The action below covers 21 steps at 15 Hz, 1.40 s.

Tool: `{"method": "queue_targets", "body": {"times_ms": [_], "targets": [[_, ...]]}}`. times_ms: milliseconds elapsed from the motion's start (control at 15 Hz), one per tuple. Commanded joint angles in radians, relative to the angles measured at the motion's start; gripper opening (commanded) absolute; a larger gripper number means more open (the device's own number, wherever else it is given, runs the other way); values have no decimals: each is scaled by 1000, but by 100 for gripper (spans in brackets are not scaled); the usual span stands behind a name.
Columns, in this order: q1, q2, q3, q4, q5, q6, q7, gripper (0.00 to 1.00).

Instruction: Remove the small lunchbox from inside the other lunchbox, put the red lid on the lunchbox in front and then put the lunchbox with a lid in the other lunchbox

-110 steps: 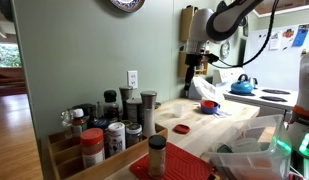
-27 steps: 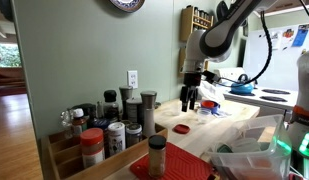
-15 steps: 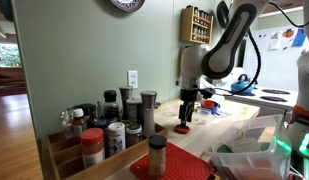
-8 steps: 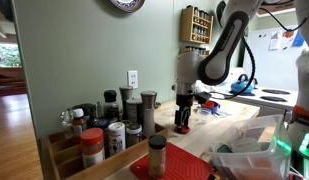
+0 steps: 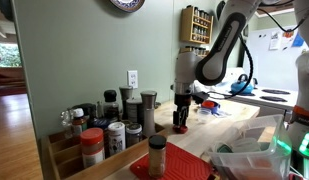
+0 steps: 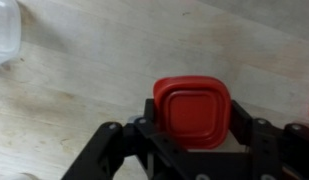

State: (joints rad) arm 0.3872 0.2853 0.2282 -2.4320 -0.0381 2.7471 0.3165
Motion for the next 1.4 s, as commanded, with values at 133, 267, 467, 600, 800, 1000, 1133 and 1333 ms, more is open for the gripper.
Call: {"method": "queue_targets", "body": {"times_ms": [133, 267, 467, 600, 800, 1000, 1133, 1333], "targets": [[-3, -110, -34, -16, -57, -60, -3, 45], [-27, -162, -25, -9, -60, -115, -49, 45], [-60, -228, -19, 21, -70, -246, -113, 45], [-79, -251, -24, 50, -103, -310, -133, 45], [-113, -240, -32, 94, -175, -315, -143, 45], [-145, -202, -44, 123, -237, -304, -139, 45], [-160, -178, -55, 132, -262, -307, -155, 45], [-176, -136, -65, 141, -255, -286, -223, 45]]}}
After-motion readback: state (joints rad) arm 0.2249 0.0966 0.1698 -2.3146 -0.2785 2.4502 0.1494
